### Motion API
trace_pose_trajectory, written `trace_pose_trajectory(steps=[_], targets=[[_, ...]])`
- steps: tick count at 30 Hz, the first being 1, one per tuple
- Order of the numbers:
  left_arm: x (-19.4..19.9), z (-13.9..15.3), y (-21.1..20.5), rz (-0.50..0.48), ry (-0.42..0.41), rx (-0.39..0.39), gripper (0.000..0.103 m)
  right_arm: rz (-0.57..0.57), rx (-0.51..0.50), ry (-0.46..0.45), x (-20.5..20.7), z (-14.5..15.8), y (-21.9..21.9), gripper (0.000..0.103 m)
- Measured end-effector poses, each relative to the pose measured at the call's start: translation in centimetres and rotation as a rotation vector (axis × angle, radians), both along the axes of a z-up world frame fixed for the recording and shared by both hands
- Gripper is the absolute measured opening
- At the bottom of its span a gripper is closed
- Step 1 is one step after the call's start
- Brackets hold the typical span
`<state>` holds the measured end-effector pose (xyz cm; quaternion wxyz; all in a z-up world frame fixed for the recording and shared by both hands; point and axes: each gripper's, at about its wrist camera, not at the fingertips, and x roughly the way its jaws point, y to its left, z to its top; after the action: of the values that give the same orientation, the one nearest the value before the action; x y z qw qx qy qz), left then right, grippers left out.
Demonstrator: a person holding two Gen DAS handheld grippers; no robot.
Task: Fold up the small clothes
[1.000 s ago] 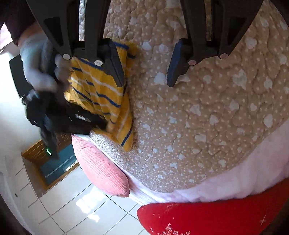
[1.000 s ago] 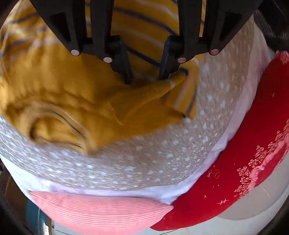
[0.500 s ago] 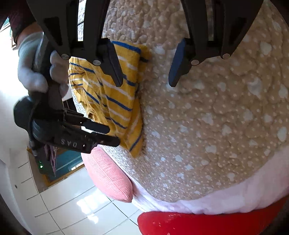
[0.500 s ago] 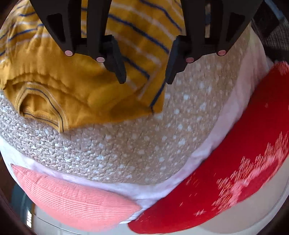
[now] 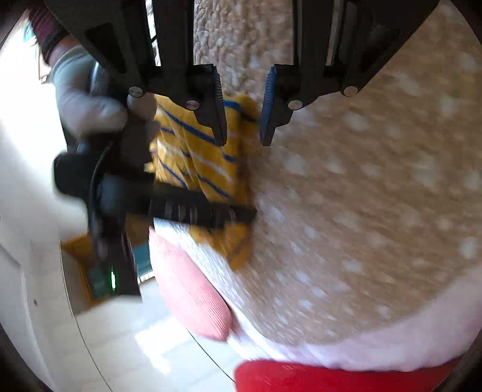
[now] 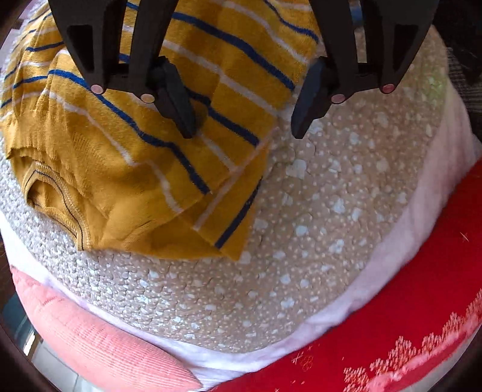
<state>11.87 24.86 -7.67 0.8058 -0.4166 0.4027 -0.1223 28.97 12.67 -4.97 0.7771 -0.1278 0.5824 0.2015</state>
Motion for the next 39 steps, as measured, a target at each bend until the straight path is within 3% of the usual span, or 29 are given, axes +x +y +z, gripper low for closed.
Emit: trace_pose_trajectory(steps=[5, 7, 9, 10, 12, 15, 21, 28, 34, 39], targets=[[-1.0, -0.2, 3.0, 0.109, 0.008, -0.046, 0.024, 0.062, -0.159, -0.088, -1.7, -1.0, 2.0, 0.076], [-1.2, -0.3, 3.0, 0.111, 0.013, -0.048, 0.024, 0.071, -0.189, -0.123, -2.3, -1.1, 2.3, 0.071], [-1.5, -0.2, 2.9, 0.099, 0.012, -0.04, 0.024, 0.068, -0.219, -0.166, -2.7, -0.9, 2.1, 0.044], [-1.5, 0.0, 2.5, 0.09, 0.009, -0.03, 0.024, 0.075, -0.216, -0.177, -3.0, -0.7, 2.0, 0.041], [-1.0, -0.1, 2.0, 0.083, 0.008, -0.015, 0.024, 0.077, -0.183, -0.189, -3.4, 0.1, 1.3, 0.024], [-0.6, -0.1, 1.5, 0.073, 0.013, -0.009, 0.028, 0.052, -0.102, -0.189, -3.7, 1.7, -0.3, 0.015], [0.4, -0.3, -0.1, 0.058, 0.028, 0.015, 0.028, -0.005, 0.043, -0.213, -3.5, 5.2, -5.2, 0.013], [1.8, -0.1, -3.1, 0.01, 0.026, 0.068, 0.029, -0.157, 0.124, -0.259, -2.5, 8.2, -15.6, 0.012], [3.6, -0.3, -5.7, -0.033, 0.032, 0.11, 0.029, -0.322, 0.129, -0.222, -1.3, 5.9, -24.3, 0.012], [5.2, -0.7, -6.9, -0.055, 0.037, 0.137, 0.029, -0.369, 0.127, -0.184, -1.1, 3.3, -26.5, 0.012]])
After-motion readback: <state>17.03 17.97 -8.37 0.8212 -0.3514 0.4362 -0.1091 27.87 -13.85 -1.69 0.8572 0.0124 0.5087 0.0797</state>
